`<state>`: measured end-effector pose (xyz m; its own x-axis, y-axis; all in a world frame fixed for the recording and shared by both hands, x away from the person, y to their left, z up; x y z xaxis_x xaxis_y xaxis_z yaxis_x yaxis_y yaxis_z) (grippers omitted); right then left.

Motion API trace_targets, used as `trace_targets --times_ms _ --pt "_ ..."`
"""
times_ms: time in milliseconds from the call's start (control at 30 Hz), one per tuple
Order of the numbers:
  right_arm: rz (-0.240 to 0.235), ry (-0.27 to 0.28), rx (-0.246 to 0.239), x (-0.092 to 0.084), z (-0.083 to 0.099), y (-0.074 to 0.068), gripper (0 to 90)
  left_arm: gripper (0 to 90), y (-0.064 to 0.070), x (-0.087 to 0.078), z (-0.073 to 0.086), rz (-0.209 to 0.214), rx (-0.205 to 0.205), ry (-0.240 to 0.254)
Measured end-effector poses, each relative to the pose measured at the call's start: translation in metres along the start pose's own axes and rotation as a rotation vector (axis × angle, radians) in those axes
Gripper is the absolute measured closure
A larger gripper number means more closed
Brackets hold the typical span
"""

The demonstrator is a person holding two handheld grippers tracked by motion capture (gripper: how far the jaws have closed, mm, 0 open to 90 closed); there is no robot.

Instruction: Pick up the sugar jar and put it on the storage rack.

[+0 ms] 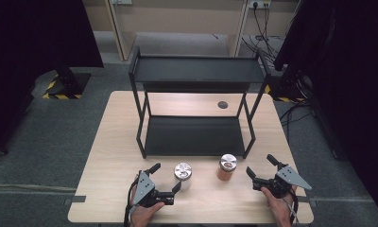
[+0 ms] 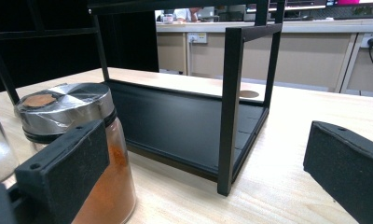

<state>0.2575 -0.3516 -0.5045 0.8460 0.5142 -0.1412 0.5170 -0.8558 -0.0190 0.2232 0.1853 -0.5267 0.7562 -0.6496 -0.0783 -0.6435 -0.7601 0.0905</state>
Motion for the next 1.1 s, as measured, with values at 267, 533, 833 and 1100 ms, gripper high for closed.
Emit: trace_targets --times_ms 267,533,833,1100 --pt "0.002 0.001 0.002 -0.0001 0.0002 0.0003 0.3 0.0 -0.0004 0.0 0.0001 0.0 -0.002 0.002" --pt "-0.003 0.004 0.001 0.0 0.0003 0.0007 0.3 0.0 -0.0005 0.0004 0.0 0.004 -0.001 0.003" --pt "-0.007 0.006 0.01 0.0001 0.0007 0.0018 0.3 0.0 -0.0014 0.0012 0.0005 0.0 -0.012 0.002" --pt "-0.004 0.007 0.015 -0.0007 0.0011 0.002 0.3 0.0 -0.0009 0.0016 0.0003 0.002 -0.006 0.001"
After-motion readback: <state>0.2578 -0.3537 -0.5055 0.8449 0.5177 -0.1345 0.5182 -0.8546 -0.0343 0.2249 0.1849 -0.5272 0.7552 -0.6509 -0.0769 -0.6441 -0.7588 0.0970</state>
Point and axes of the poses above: each handheld gripper's, and its own axes: x roughly forward along the jaws, z roughly out of its underside, y roughly to its right, the point moved 5 cm from there along x, roughly forward along the jaws, and after that the axes turned 1 degree about z, right-handed, at the moved point
